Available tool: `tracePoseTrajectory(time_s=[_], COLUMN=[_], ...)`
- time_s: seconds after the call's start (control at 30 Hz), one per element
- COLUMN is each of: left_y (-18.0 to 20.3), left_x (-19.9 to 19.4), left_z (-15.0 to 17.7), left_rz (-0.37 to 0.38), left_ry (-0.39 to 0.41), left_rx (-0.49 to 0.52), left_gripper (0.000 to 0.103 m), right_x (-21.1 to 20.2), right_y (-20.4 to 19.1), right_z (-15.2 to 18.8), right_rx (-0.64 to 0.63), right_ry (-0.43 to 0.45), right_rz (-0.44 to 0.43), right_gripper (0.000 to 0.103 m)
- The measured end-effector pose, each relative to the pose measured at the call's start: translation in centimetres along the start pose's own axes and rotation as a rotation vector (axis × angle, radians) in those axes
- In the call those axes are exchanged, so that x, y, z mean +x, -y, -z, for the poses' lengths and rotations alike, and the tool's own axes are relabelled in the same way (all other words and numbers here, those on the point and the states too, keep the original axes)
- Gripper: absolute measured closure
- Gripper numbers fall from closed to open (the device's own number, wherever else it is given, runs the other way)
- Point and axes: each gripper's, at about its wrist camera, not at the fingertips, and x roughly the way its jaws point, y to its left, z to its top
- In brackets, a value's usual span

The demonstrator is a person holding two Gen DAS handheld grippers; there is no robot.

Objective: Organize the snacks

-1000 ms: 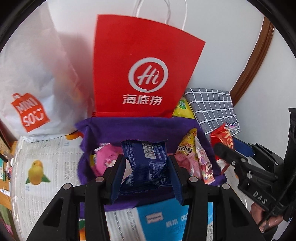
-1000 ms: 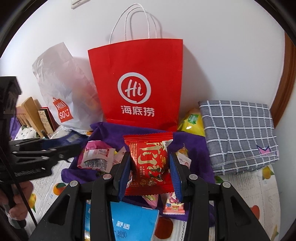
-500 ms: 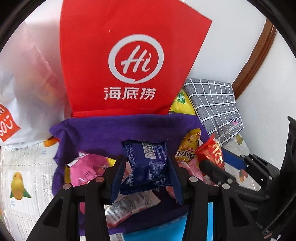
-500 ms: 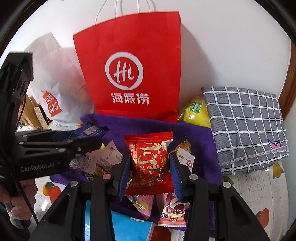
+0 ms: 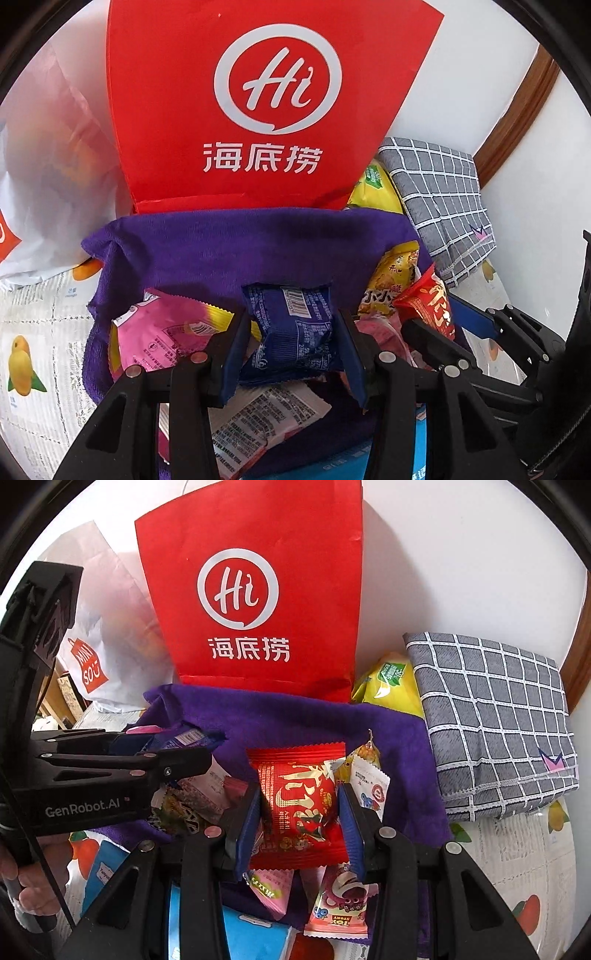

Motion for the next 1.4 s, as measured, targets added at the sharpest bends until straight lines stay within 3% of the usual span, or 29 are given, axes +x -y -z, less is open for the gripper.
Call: tracePoseTrajectory(time_s=[0.33,0.37,0.4,0.5,0.63,0.93,1.33,1.4], left_y=[-0.3,-0.3,-0.3,-0.3,0.0,1.5,3.5,3.8], left_x=[0.0,-0.2,-0.4,-1.4,-3.3,-9.7,-17.8,-18.7], left_z=[-0.1,-0.1,-0.2,-0.2,0.3,4.7,11.4,12.3], left_rz=[0.005,0.01,0.013,0.006,-0.016,-0.038,-0.101,-0.116], left_ry=[0.003,0.003,0.005,0.024,0.034,0.098,0.193,0.212], left_rx=[-0.021,-0.027,-0.03,-0.039,-0.038,-0.026,-0.031,-0.028], left_gripper=[0.056,0.051,0.043,0.037,0.036,0.035,0.021,0.015], right_x=[0.3,0.2,0.0,-0.7,-2.4,-9.9,-17.7,-19.0], right_y=[0.2,0.3,0.3,0.2,0.0,-1.7,-3.9,-4.4], right_z=[0.0,-0.1,-0.1,-0.3,-0.3,1.3,6.2,7.0], right_rx=[0.015,0.019,0.02,0.02,0.03,0.031,0.054,0.052], right_ry=[-0.015,-0.014,-0.01,0.012,0.029,0.098,0.102,0.115], right_rz=[0.003,0.003,0.004,0.018,0.033,0.097,0.135,0.15], right_gripper=[0.061,0.06,0.055,0.04,0.039,0.031,0.029,0.018])
